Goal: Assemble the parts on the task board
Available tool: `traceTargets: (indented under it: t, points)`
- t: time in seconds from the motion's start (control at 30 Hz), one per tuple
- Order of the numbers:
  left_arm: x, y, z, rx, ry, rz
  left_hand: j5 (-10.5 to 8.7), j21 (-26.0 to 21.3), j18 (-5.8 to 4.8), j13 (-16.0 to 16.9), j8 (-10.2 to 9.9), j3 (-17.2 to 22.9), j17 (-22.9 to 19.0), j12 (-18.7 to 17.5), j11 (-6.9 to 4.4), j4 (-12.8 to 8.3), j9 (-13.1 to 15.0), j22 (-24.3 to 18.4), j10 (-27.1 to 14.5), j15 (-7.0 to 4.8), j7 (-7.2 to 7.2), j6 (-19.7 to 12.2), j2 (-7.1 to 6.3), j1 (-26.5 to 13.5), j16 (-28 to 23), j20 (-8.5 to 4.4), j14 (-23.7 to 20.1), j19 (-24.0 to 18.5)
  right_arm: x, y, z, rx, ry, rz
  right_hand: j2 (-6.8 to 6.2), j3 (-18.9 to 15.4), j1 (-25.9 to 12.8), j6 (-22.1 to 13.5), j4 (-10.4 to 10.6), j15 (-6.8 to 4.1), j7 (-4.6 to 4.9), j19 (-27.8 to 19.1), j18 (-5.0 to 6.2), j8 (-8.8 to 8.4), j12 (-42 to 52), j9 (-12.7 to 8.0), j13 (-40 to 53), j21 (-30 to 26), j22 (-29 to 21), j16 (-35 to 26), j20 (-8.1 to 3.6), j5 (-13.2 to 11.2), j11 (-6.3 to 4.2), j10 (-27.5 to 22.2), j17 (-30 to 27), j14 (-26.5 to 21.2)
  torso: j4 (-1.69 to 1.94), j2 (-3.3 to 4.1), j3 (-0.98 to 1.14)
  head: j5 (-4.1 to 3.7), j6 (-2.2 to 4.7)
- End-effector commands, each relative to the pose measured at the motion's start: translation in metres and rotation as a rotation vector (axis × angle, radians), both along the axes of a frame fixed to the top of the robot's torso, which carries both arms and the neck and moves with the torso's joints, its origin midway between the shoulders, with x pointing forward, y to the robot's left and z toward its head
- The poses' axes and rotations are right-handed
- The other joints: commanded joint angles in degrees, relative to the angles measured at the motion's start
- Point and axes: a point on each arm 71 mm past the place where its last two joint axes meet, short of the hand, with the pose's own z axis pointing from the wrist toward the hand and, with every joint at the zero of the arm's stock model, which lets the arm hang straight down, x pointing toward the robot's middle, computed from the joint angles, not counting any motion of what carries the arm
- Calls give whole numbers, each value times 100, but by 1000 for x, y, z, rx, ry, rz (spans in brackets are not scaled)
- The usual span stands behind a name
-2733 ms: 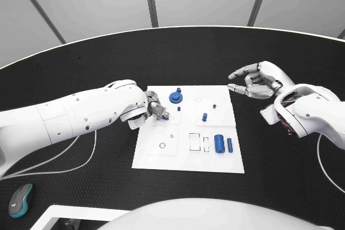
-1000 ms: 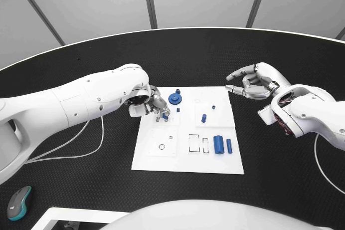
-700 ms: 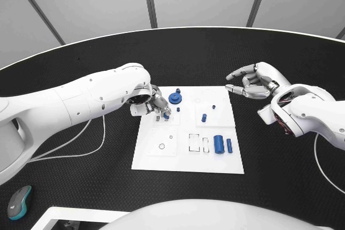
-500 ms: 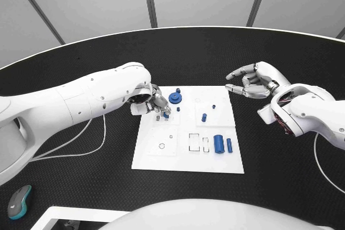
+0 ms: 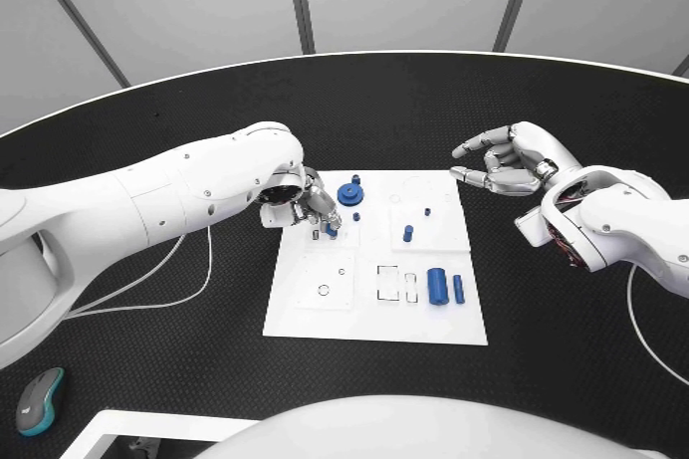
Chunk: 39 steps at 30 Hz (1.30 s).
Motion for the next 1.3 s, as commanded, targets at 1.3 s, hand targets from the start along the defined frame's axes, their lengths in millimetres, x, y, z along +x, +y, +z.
traceTargets:
  t: [1.3]
  points:
    - [0, 3, -1, 49, 6, -17, 62, 34, -55, 1, 36, 587, 577, -2, -181, -561, 0, 12, 157, -32, -214, 277, -19, 62, -29, -20, 352, 29, 0, 1, 0, 1, -1, 3, -22, 19, 48, 47, 39, -36, 0, 118, 81, 35, 25, -1, 430, -36, 574, -37, -34, 28, -1, 40, 676, 391, 3, -5, -3, 35, -49]
